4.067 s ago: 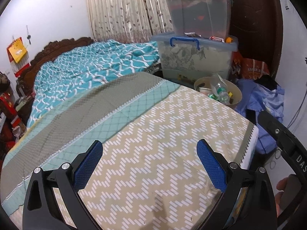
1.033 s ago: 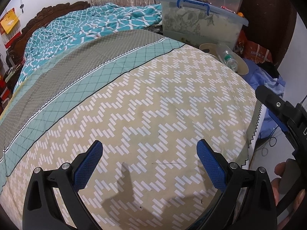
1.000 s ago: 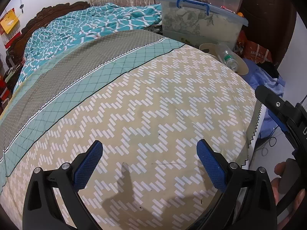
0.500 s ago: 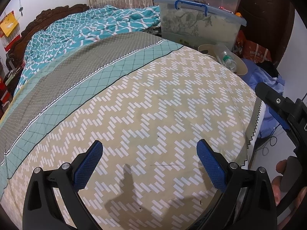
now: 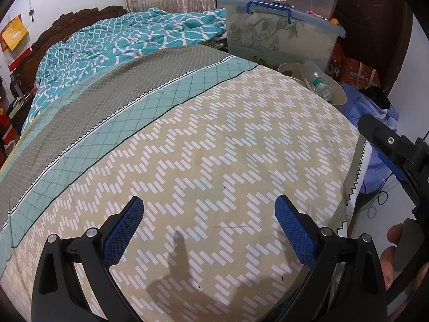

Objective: Collect trash

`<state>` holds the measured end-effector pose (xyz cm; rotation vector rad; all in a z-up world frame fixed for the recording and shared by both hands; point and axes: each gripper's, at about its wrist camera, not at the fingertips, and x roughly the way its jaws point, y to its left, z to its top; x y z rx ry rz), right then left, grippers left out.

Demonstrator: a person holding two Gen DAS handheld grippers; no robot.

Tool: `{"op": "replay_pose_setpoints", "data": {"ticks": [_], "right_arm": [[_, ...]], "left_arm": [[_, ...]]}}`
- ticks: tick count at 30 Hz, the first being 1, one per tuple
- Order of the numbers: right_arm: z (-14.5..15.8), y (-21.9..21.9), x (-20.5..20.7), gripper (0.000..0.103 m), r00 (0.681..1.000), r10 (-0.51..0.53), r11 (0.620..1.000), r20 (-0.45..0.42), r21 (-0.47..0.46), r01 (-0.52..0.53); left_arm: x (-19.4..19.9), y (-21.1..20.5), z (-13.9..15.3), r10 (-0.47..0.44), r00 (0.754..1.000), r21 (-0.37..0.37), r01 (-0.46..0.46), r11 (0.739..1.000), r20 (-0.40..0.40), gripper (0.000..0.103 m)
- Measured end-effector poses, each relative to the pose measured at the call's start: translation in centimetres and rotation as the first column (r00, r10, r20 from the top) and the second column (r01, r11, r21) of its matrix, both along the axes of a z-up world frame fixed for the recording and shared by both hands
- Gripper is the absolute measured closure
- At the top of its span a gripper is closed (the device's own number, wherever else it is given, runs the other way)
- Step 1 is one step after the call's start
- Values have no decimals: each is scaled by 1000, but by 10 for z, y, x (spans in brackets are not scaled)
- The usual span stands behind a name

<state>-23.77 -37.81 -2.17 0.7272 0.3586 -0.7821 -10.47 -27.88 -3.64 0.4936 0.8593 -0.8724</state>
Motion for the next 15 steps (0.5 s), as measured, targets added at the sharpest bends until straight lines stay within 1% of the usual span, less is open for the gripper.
{"op": "replay_pose_setpoints", "data": {"ticks": [15], "right_arm": [[4, 3, 1, 9, 1000, 1, 1000, 2, -6, -1]], "left_arm": [[0, 3, 2, 18, 1000, -5, -18, 1000, 16, 9]]}}
